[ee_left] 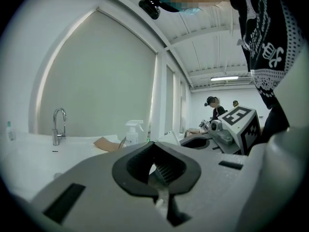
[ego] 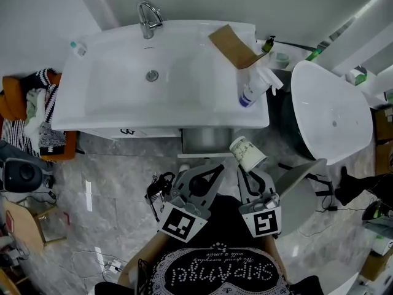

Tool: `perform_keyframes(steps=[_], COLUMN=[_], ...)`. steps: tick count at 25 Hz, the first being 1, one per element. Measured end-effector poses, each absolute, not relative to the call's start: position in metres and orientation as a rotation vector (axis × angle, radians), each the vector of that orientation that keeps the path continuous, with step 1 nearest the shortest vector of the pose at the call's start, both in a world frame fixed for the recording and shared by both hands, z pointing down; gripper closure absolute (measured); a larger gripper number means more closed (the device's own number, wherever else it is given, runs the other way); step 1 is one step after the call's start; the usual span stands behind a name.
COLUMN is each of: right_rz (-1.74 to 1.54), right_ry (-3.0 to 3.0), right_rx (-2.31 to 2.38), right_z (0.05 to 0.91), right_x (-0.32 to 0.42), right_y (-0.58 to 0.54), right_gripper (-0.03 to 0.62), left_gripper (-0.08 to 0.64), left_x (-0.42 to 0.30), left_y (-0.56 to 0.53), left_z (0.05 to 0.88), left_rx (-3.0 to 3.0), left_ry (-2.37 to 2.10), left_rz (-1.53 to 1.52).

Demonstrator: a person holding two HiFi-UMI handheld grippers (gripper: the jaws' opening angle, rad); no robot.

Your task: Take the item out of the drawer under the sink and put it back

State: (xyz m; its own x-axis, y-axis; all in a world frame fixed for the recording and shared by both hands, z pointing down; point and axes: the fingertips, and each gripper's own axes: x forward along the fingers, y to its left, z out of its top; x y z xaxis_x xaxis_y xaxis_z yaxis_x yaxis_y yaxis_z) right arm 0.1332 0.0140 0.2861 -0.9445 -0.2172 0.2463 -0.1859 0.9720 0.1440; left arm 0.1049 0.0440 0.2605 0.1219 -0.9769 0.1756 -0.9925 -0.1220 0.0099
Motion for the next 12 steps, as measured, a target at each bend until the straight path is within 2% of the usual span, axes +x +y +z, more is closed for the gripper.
perform_keyframes(steps=[12], right_rz=[-0.175], right_ry=[-2.870], right_rx=[0.314], right_z=[0.2830], right_x=[0.1359], right_y=[0.0154], right_gripper=[0.569], left_gripper=[0.560], left_x=[0.1040], left_y=[0.0429], left_z=[0.2619], left_rx=[2.241], left_ry=[-1.998], left_rz=[0.183])
